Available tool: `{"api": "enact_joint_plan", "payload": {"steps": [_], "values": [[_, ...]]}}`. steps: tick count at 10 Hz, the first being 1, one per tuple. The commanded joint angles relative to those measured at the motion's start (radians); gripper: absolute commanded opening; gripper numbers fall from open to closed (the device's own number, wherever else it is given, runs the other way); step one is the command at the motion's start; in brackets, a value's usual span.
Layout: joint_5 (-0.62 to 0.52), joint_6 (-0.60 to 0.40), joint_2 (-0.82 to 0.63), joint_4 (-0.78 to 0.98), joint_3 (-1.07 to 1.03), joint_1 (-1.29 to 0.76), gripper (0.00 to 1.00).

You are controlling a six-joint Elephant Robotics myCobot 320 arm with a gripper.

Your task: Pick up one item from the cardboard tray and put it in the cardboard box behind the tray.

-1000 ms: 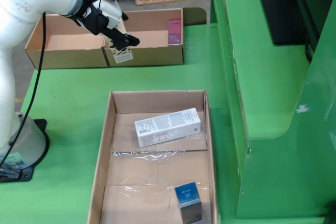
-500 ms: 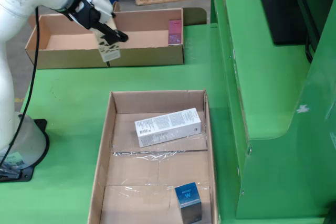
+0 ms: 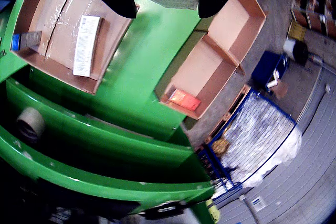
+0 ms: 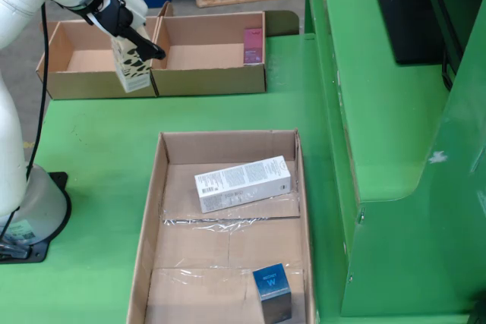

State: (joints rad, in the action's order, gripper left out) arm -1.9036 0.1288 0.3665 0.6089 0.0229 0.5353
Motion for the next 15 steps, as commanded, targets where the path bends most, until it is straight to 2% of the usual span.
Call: {"api": "enact_joint_plan", "payload": {"steps": [1, 12, 15], "values": [[-0.009, -0.018, -0.062, 0.049, -0.023, 0.054, 0.0], [0.008, 0.003, -0.178, 0.243, -0.023, 0.312, 0.0], [0.019, 0.043, -0.26, 0.354, -0.023, 0.451, 0.0]]}}
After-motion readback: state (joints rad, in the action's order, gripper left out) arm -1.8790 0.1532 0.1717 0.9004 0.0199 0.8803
